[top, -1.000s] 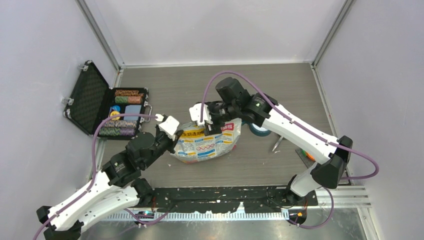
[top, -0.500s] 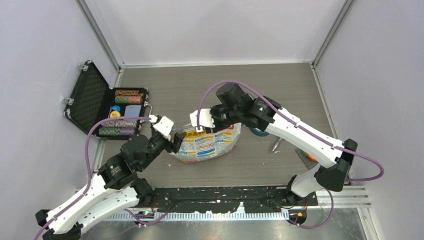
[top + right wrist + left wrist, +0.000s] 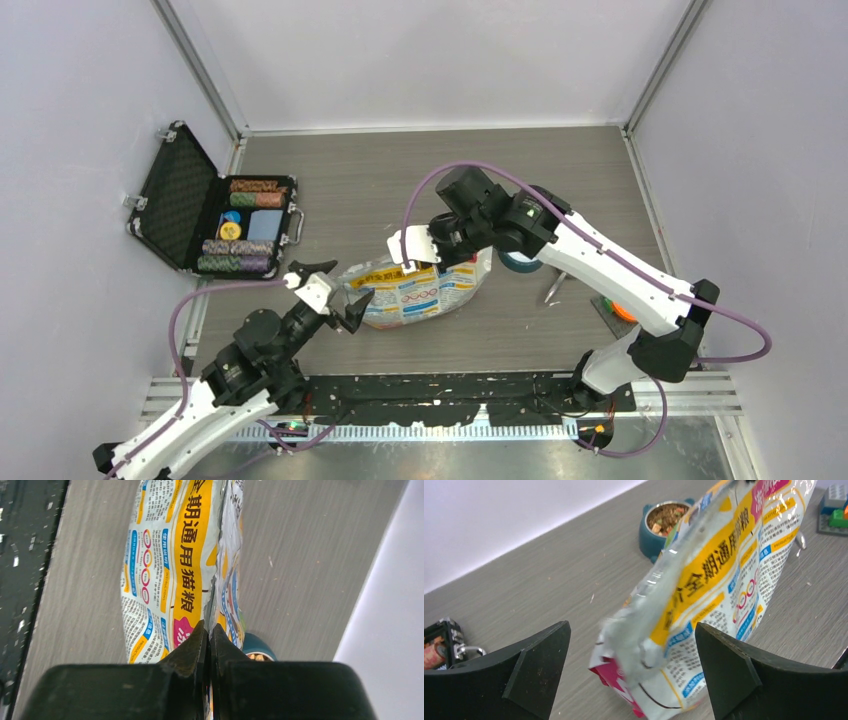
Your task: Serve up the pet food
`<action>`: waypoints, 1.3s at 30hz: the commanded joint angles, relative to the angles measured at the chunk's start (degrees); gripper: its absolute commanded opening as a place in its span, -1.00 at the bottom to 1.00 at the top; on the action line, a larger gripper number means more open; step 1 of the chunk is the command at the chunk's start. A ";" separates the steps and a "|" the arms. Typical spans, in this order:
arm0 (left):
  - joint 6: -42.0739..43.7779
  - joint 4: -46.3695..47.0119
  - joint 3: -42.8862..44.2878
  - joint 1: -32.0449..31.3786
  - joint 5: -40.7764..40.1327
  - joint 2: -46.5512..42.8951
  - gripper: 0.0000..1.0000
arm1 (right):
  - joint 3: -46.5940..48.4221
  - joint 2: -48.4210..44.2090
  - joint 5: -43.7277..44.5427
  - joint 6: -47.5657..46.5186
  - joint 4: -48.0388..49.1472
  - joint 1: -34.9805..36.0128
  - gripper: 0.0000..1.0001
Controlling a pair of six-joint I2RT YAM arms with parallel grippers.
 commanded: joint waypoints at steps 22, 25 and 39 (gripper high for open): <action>7.39 15.09 7.48 3.43 24.86 17.97 -1.00 | 14.39 -0.43 -10.48 -7.71 -13.24 -5.02 -0.90; 7.46 14.59 6.74 3.43 25.63 15.44 -1.00 | 14.67 -0.52 -10.47 -7.50 -13.27 -5.45 -0.90; -14.35 17.16 7.81 3.43 11.28 14.11 -1.00 | 0.35 -7.25 -5.31 -0.95 3.19 -5.03 -0.20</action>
